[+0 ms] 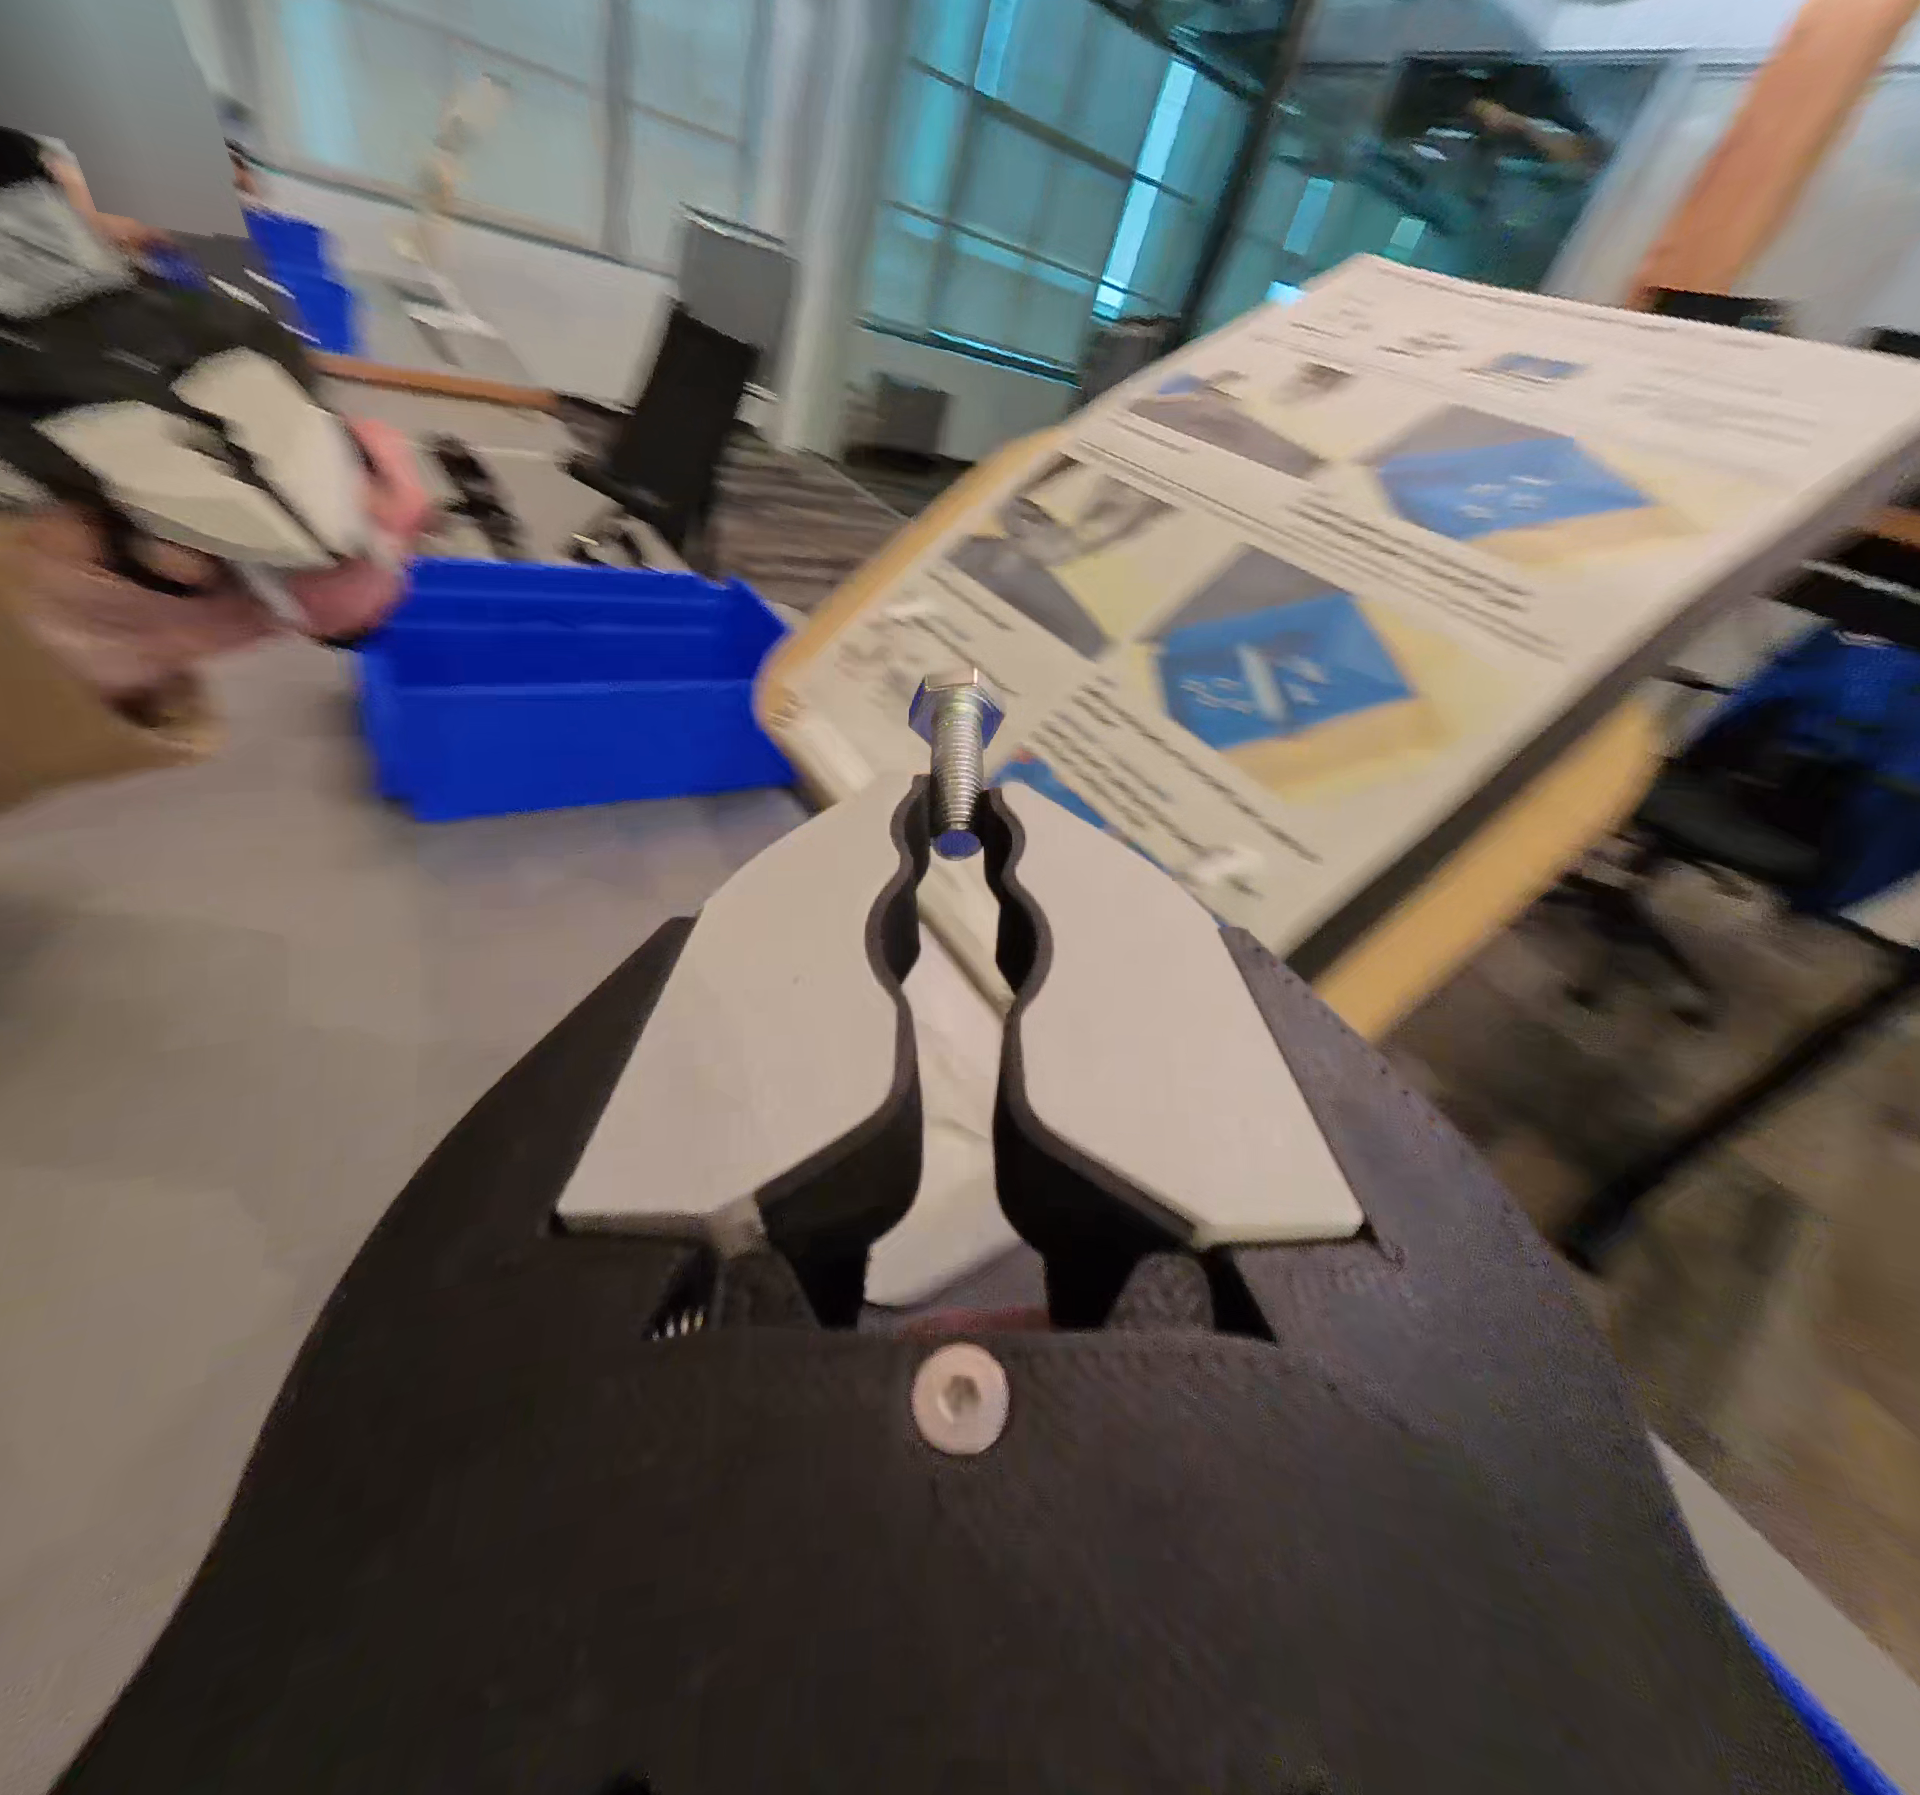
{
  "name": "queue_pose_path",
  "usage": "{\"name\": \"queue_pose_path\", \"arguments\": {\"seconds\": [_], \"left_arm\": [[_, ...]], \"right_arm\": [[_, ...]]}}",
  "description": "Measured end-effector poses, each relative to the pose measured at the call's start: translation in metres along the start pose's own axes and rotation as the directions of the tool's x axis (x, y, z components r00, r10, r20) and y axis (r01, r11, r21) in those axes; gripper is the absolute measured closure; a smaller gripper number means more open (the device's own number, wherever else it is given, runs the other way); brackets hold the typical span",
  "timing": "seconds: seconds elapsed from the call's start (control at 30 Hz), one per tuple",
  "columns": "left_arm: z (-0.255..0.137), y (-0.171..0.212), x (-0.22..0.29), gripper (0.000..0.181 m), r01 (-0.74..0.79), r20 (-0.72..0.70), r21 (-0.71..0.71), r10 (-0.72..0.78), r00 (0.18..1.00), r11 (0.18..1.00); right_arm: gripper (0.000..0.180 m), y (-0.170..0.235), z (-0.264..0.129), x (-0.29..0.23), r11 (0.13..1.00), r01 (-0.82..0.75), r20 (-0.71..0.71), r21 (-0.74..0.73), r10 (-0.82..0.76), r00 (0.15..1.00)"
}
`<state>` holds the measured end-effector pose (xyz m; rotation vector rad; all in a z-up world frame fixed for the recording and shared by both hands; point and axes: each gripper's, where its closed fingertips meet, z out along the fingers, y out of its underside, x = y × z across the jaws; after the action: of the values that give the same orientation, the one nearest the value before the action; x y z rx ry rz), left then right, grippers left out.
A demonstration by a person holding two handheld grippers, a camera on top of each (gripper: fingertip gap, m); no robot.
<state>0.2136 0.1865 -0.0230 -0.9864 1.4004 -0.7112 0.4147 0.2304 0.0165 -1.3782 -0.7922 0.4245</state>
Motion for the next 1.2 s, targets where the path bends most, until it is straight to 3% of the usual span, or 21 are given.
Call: {"name": "queue_pose_path", "arguments": {"seconds": [0.17,0.27,0.5,0.67,0.9,1.2], "left_arm": [[0.000,0.007,-0.007,0.181,0.002,0.050,-0.042,0.000,0.999,0.999],[-0.001,0.006,-0.008,0.181,0.007,0.046,-0.041,-0.005,0.999,0.999],[-0.013,0.003,-0.021,0.181,0.000,0.103,-0.048,0.005,0.995,0.999],[-0.037,-0.004,-0.042,0.181,0.002,0.190,-0.044,0.007,0.982,0.999],[-0.075,-0.008,-0.069,0.181,0.040,0.295,-0.052,-0.023,0.955,0.998],[-0.100,0.020,-0.095,0.181,0.105,0.405,-0.212,-0.011,0.914,0.972]], "right_arm": [[0.170,0.028,-0.029,0.065,0.994,0.017,-0.234,-0.111,-0.042,0.971],[0.170,0.066,-0.038,0.094,0.968,-0.009,-0.325,-0.251,-0.076,0.943],[0.169,0.167,-0.030,0.111,0.837,-0.143,-0.336,-0.528,-0.051,0.940],[0.169,0.214,-0.035,0.117,0.721,-0.166,-0.350,-0.673,-0.113,0.930],[0.169,0.241,-0.039,0.117,0.640,-0.201,-0.362,-0.742,-0.129,0.923],[0.155,0.241,-0.037,0.116,0.654,-0.237,-0.376,-0.719,-0.078,0.923]]}}
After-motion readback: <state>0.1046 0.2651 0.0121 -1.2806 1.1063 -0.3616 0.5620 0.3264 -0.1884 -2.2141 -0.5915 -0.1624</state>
